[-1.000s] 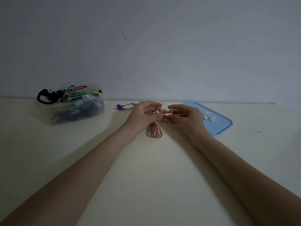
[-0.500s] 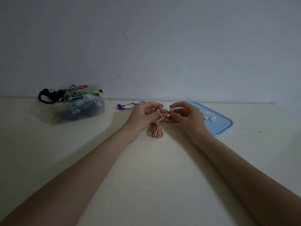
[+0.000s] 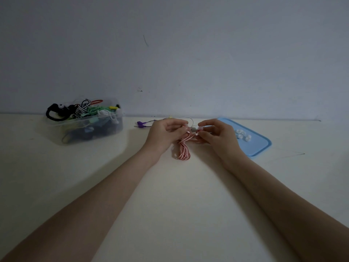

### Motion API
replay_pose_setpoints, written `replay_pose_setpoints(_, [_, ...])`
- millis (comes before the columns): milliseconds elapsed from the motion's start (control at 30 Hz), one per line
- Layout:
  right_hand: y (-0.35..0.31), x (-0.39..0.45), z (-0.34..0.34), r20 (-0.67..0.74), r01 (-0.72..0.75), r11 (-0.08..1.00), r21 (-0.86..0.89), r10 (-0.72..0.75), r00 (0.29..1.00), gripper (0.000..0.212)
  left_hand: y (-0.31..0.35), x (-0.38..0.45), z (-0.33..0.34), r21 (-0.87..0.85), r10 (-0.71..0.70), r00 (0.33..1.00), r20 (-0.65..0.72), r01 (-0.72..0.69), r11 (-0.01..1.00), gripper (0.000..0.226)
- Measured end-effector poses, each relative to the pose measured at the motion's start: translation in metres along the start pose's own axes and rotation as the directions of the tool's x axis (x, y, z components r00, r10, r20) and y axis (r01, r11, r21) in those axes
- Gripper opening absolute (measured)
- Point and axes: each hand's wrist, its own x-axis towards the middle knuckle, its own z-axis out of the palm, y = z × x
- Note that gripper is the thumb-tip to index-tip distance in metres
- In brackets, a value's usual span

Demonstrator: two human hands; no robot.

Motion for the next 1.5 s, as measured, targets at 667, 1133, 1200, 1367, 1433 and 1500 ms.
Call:
replay_pose_setpoints(667, [-0.003, 0.000, -0.002, -0.078, 0.022, 0.998, 0.053, -0.018, 0.997, 0.028, 0.002, 0.010, -0.008, 0.076, 0.063, 0.996, -0.057, -0.058, 0.995, 0.018])
replay_pose_setpoints(1133, [-0.027, -0.012, 0.031, 0.148, 0.107, 0.640, -0.761, 0.010, 0.989, 0.026, 0.017, 0.010, -0.016, 0.471, 0.120, 0.985, 0.120, -0.163, 0.867, 0.030])
replay_pose_setpoints(1200, [-0.035, -0.011, 0.025, 0.157, 0.096, 0.599, -0.795, 0.051, 0.986, 0.022, 0.028, 0.007, -0.016, 0.450, 0.112, 0.983, 0.143, -0.165, 0.877, 0.044])
replay_pose_setpoints(1367, [-0.061, -0.006, 0.007, 0.108, 0.081, 0.702, -0.708, -0.005, 0.994, 0.014, 0.048, -0.001, -0.027, 0.529, 0.238, 0.964, 0.115, -0.262, 0.807, 0.023])
replay_pose_setpoints(1433, [-0.076, -0.001, 0.012, 0.119, 0.147, 0.696, -0.703, -0.088, 0.989, 0.015, 0.057, -0.004, -0.036, 0.522, 0.252, 0.966, 0.054, -0.243, 0.818, 0.020])
replay_pose_setpoints(1500, [-0.091, 0.006, 0.028, 0.146, 0.217, 0.697, -0.684, -0.160, 0.976, 0.016, 0.068, -0.006, -0.051, 0.510, 0.255, 0.967, -0.020, -0.210, 0.835, 0.021])
